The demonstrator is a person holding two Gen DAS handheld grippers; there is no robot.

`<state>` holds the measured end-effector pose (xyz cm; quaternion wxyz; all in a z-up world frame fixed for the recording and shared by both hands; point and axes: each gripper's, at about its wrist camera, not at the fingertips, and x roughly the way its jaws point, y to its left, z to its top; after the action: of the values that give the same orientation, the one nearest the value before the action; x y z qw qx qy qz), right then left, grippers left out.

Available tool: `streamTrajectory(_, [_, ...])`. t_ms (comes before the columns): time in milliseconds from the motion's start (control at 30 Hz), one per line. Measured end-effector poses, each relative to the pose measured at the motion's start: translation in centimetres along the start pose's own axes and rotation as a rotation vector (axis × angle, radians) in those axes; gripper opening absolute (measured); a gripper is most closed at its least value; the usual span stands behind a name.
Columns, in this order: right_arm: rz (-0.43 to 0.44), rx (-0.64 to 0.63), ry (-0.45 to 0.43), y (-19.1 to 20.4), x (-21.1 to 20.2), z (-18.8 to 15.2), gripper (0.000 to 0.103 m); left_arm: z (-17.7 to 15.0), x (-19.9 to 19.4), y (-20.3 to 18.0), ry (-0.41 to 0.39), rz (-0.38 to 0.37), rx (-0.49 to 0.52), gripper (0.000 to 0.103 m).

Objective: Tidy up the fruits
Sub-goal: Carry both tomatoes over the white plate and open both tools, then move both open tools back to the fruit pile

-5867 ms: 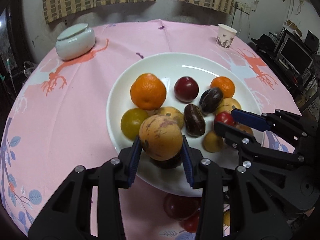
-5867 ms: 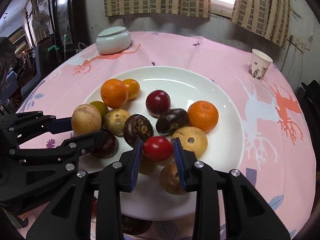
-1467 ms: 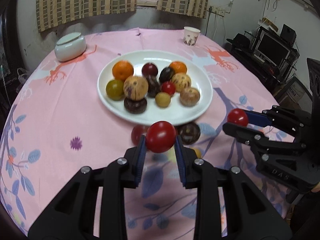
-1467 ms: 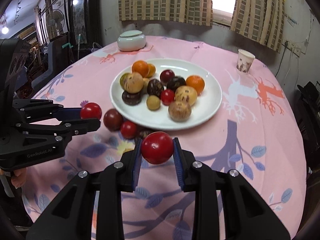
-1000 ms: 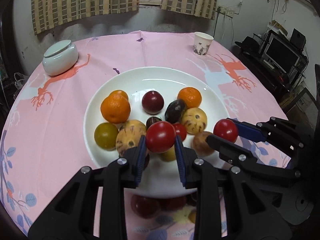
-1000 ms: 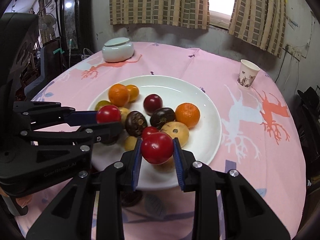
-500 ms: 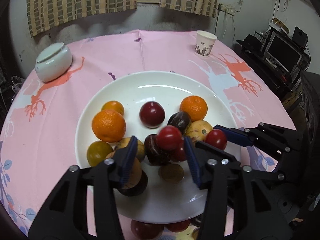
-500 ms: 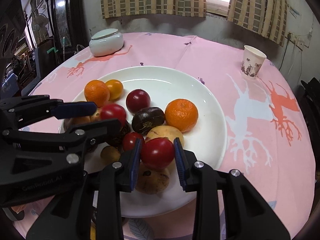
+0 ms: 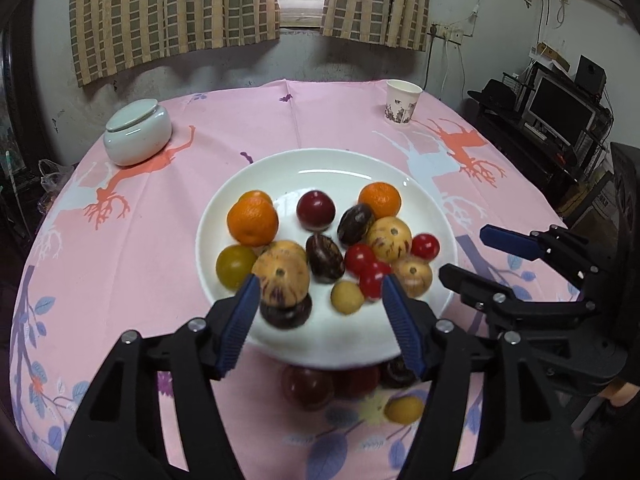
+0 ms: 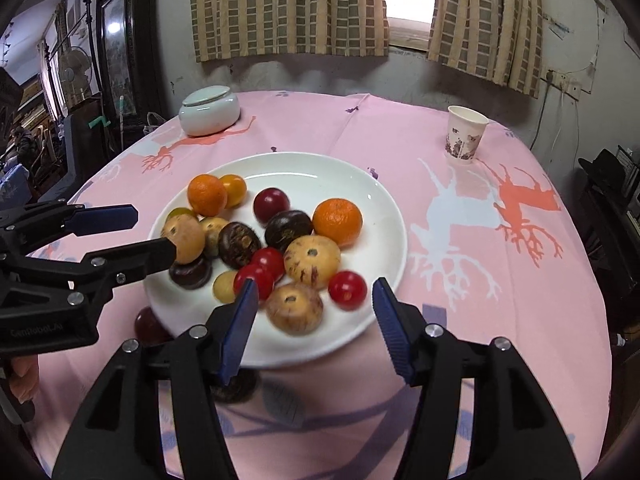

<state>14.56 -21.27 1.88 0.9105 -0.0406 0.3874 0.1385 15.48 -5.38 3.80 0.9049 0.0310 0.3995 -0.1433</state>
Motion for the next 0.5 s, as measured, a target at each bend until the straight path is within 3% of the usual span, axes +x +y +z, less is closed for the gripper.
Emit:
streamTrajectory(233, [0.045, -0.051, 0.046, 2.8, -1.7, -4.0, 0.060, -4.2, -1.9, 0.3, 0.006, 0.024, 0.017, 0.074])
streamTrajectory(500, [0.097, -0.087, 0.105, 6.0, -1.0, -6.8, 0.060, -8.0, -2.9, 0.4, 0.009, 0.059, 0.049, 0.082])
